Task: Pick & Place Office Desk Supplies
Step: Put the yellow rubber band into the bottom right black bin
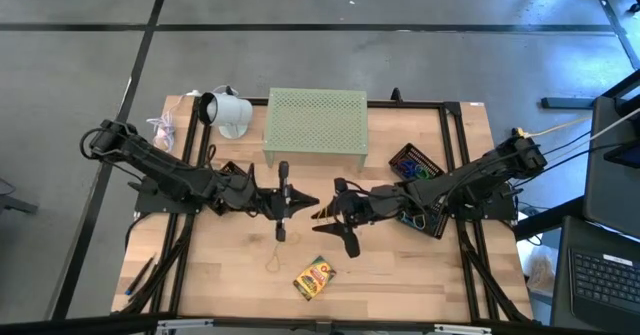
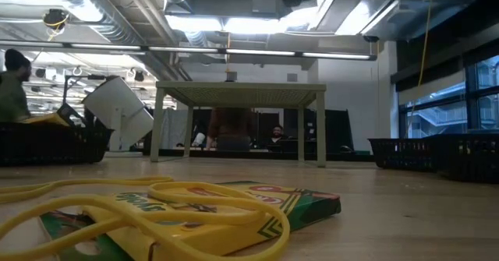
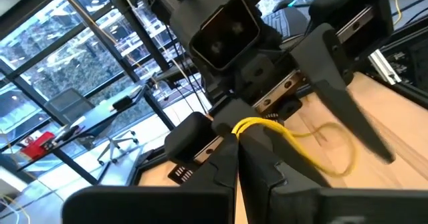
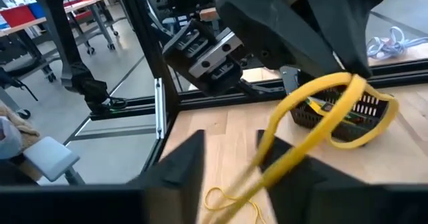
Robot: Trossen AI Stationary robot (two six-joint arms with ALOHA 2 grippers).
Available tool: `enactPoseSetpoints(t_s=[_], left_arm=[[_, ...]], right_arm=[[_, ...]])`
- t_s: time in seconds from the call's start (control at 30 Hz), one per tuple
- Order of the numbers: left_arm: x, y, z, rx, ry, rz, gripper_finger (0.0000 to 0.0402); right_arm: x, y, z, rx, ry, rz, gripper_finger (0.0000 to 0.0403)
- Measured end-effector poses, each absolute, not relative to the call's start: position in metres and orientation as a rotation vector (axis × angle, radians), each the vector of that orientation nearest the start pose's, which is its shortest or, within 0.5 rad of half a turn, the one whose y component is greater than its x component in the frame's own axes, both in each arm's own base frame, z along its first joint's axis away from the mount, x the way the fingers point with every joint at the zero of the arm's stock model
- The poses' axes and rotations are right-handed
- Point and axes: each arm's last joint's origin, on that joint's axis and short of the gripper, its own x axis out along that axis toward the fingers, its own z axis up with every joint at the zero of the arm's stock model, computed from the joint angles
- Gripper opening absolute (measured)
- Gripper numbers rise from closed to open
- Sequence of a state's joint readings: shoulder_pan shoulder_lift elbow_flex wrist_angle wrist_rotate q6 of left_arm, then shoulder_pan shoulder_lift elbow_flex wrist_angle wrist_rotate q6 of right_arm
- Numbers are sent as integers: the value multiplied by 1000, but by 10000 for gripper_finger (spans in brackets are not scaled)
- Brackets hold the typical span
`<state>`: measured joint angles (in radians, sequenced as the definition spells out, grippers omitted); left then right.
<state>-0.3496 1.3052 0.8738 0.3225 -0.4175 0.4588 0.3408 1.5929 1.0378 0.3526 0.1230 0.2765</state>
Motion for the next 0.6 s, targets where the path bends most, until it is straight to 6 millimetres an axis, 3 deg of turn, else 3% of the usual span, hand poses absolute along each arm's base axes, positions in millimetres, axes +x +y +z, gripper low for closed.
enactPoseSetpoints(t_s=[0.2,0.37,0.6], left_arm=[[278,-89,300,445,112,51,2],[277,-92,299,407,122,44,22],[276,-93,293,348,174,33,105]], right_arm=[[341,116,270,224,220,149,16],[341,116,270,251,221,141,12],[340,116,270,257,231,142,4]])
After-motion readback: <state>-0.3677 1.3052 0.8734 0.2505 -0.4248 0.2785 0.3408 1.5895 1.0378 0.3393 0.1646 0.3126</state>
